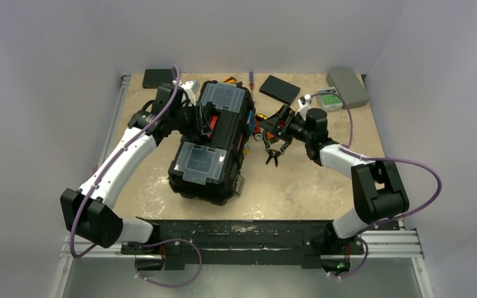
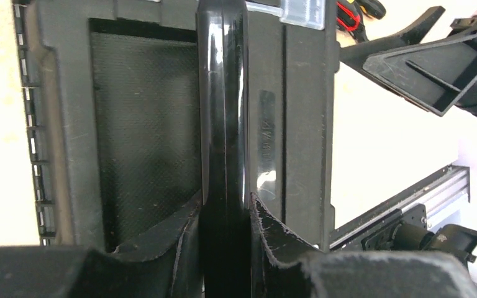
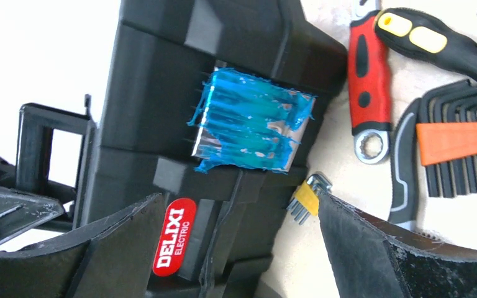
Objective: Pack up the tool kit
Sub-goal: Open the toolbox at the center of the board.
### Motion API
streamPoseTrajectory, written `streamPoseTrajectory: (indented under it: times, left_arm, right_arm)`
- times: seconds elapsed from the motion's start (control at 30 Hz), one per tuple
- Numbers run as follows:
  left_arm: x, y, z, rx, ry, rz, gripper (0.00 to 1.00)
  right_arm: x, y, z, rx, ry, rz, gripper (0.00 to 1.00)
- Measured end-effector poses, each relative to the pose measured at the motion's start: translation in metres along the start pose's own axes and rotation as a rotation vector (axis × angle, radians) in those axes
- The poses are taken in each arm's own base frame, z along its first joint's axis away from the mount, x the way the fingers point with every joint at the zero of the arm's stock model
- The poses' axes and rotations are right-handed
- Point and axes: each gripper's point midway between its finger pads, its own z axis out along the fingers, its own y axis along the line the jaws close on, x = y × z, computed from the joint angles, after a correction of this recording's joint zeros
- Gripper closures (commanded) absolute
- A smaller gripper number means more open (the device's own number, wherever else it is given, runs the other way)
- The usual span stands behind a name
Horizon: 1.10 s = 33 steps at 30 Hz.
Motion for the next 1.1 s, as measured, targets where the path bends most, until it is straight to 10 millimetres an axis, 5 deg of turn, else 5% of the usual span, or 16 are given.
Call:
streamPoseTrajectory:
  times: [0.27,0.5,0.67,0.8,1.1]
  left_arm:
    - [0.001,-0.012,-0.016,-0.013,0.033,0.027,0.40]
    - [-0.037,-0.009,-0.056,-0.058,-0.057,0.034,0.08]
    - [-0.066,-0.010,-0.085,-0.055,-0.139,0.037,0.08]
    - [-0.078,-0.004,-0.095,-0.062,-0.169,0.027,0.08]
    - [-0.086,0.016,-0.067,-0.039,-0.110,-0.020,0.03]
  right_arm:
    - [0.001,0.008,-0.005,-0.090,-0.052,-0.024,0.07]
    - [-0.004,0.009,-0.013,-0.132,-0.131,-0.056,0.06]
    - [-0.006,0.017,-0.003,-0.245,-0.119,-0.031,0.05]
    - [0.005,0.002,0.011,-0.272,-0.077,0.047,0.05]
    - [0.005,-0.005,0.028,-0.333,-0.066,0.119,0.04]
